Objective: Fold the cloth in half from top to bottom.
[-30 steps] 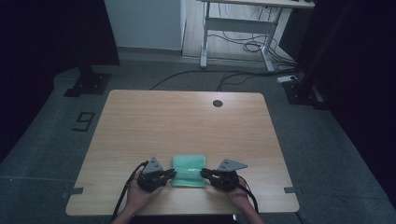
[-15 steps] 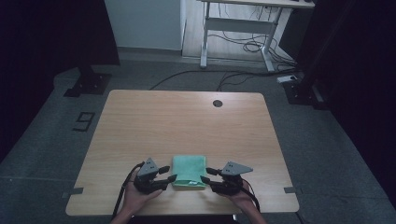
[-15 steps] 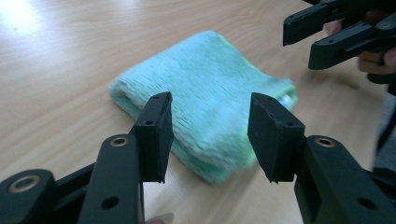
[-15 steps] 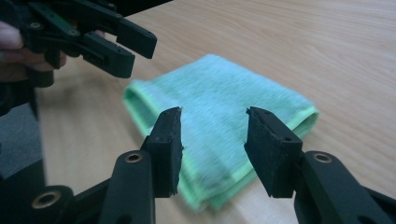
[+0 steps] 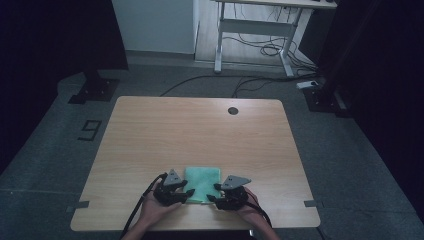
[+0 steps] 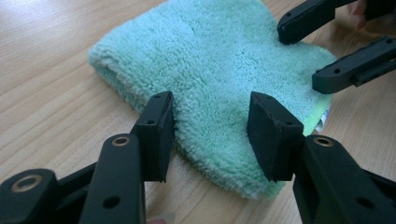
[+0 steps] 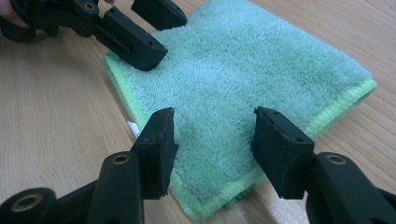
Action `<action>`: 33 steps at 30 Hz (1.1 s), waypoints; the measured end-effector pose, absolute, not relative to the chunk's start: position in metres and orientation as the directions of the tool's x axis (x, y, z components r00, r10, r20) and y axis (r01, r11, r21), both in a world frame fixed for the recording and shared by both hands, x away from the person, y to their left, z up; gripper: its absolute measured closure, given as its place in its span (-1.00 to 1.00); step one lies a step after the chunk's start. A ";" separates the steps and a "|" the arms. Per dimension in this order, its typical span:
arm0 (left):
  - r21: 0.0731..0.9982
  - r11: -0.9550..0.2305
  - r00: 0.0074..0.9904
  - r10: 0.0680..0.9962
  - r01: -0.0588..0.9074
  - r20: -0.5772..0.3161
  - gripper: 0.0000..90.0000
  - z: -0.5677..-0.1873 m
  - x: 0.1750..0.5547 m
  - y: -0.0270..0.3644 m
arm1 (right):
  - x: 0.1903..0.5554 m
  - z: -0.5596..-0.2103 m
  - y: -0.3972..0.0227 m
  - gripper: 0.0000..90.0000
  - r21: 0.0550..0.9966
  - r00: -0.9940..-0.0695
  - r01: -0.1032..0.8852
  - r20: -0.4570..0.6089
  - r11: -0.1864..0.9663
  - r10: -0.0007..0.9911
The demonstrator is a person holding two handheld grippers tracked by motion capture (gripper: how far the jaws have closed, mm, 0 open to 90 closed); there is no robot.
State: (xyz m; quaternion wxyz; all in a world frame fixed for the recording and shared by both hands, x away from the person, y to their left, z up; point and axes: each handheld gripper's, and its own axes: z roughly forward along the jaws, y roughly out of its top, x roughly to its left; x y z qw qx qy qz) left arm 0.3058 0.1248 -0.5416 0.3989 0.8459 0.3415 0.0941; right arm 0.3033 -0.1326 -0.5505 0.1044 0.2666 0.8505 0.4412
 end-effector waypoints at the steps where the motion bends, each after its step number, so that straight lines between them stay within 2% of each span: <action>1: 0.739 -0.449 0.749 0.653 0.503 -0.113 0.15 -0.541 0.306 0.125 | 0.303 -0.550 -0.133 0.05 0.805 -0.836 0.362 0.057 0.470 0.546; 9: 0.789 -0.366 0.738 0.657 0.493 -0.156 0.15 -0.520 0.320 0.127 | 0.315 -0.532 -0.132 0.02 0.839 -0.808 0.369 0.076 0.401 0.584; 18: 0.738 -0.381 0.717 0.669 0.557 -0.196 0.19 -0.534 0.351 0.118 | 0.358 -0.537 -0.111 0.01 0.794 -0.755 0.431 0.057 0.428 0.654; 33: 0.730 -0.400 0.718 0.674 0.554 -0.175 0.22 -0.543 0.351 0.117 | 0.364 -0.545 -0.111 0.06 0.770 -0.746 0.460 0.064 0.443 0.663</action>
